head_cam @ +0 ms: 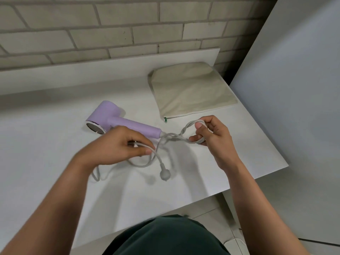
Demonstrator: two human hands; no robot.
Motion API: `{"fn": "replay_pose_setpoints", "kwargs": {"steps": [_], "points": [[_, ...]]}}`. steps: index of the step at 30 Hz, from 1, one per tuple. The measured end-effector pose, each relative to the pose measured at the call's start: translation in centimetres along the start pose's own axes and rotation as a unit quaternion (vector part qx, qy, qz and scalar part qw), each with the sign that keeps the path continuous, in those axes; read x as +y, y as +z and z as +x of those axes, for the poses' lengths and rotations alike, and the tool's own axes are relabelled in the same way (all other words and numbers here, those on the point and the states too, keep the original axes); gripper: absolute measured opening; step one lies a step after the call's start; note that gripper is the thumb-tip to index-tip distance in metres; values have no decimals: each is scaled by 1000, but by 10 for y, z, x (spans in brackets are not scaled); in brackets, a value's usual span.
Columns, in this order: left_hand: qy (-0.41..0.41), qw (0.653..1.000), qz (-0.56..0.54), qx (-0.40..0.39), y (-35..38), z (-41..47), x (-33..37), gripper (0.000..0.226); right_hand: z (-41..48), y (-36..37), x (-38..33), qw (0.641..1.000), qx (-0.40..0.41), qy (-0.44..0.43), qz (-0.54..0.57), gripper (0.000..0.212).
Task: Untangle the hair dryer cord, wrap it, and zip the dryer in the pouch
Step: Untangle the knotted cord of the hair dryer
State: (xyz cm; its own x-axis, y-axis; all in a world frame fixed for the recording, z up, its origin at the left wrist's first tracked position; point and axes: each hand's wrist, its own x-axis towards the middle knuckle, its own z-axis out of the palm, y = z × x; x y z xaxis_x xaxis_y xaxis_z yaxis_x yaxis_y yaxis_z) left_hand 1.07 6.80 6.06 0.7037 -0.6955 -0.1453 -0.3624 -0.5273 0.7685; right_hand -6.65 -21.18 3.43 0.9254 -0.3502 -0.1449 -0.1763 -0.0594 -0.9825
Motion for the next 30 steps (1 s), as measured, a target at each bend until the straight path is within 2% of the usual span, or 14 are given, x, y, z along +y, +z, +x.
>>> {"fn": "replay_pose_setpoints", "kwargs": {"steps": [4,11,17,19,22,24,26,30], "points": [[-19,1000,6,1,39,20,0,13,2,2,-9,999,4,-30,26,3],[-30,999,37,-2,99,39,10,30,3,3,-16,999,0,-43,14,6],[-18,992,59,-112,130,36,12,42,4,-2,-15,998,-7,-57,-10,10],[19,995,70,-64,117,37,15,37,5,-5,-14,998,-16,-61,-14,10],[72,986,37,148,92,41,19,3,6,-7,-14,998,-25,-55,-9,10],[75,962,84,248,81,47,16,11,7,-8,-13,998,-26,-52,-5,11],[72,956,135,251,74,54,6,21,8,-8,-14,998,-29,-51,3,13],[107,969,135,179,69,61,-5,17,10,-9,-16,998,-27,-50,8,15]]}}
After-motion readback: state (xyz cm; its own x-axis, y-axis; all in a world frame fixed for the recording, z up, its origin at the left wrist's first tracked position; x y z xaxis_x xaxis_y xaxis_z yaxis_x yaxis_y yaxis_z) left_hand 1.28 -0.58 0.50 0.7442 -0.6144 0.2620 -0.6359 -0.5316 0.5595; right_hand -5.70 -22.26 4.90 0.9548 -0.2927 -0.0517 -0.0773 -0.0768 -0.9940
